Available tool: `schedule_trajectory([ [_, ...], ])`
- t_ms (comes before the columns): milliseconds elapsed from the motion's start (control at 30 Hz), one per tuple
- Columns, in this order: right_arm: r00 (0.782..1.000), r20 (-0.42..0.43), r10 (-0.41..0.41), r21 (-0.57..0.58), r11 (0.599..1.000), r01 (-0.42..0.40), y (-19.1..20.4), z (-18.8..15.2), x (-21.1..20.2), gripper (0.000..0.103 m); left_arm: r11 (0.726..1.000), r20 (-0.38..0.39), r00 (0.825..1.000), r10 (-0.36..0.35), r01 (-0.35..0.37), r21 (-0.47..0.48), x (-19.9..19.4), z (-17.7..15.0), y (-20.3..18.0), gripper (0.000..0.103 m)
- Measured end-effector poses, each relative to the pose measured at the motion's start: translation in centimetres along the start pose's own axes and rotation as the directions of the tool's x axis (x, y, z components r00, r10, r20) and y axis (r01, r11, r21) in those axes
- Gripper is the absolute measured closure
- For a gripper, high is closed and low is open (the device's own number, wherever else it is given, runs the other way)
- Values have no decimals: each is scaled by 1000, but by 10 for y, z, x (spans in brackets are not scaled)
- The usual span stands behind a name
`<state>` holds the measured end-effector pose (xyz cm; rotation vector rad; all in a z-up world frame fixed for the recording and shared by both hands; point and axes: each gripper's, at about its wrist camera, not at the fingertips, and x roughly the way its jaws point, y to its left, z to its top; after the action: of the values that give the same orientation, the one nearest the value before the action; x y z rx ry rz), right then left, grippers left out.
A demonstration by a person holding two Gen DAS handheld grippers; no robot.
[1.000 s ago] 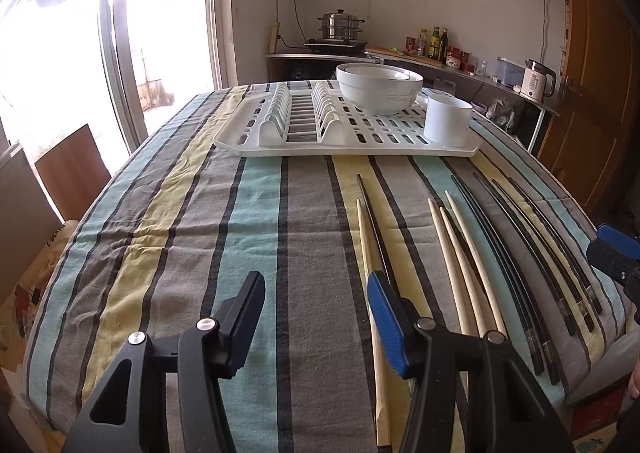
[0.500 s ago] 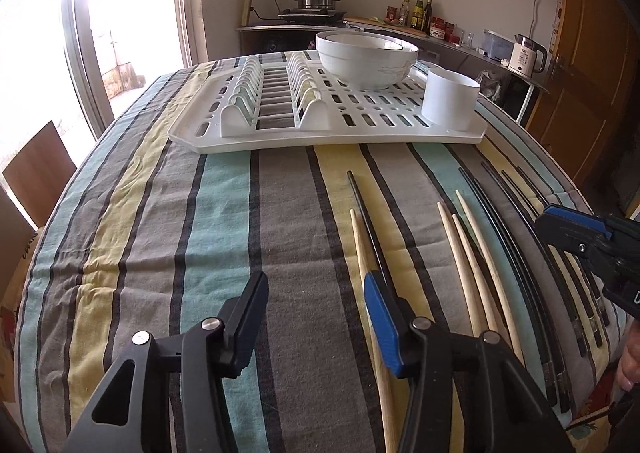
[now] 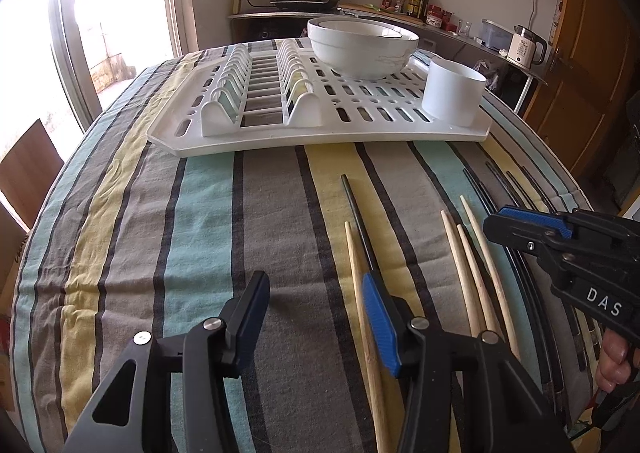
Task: Organize utensils
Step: 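Close the left tool on a wooden chopstick while the right tool grasps another wooden chopstick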
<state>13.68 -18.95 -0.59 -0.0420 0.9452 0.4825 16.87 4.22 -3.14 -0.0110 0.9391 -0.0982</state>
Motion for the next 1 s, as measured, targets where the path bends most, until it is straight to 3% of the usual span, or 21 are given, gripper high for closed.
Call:
schedule_trajectory([
  [367,998,-58,-33,23,999,35,-5,9,22,89,998,-21,999,33,-32,57,7,6,-7,55],
  [567,996,-71,-57,17,998,58,-5,14,27,90,995,-39,999,27,-23,95,13,15,-13,67],
  [833,994,-81,-71,12,997,73,-4,17,29,96,991,-47,999,26,-20,134,18,22,-26,94],
  [1000,996,-71,-45,27,999,47,-6,17,25,97,993,-46,999,16,-11,119,18,23,-23,98],
])
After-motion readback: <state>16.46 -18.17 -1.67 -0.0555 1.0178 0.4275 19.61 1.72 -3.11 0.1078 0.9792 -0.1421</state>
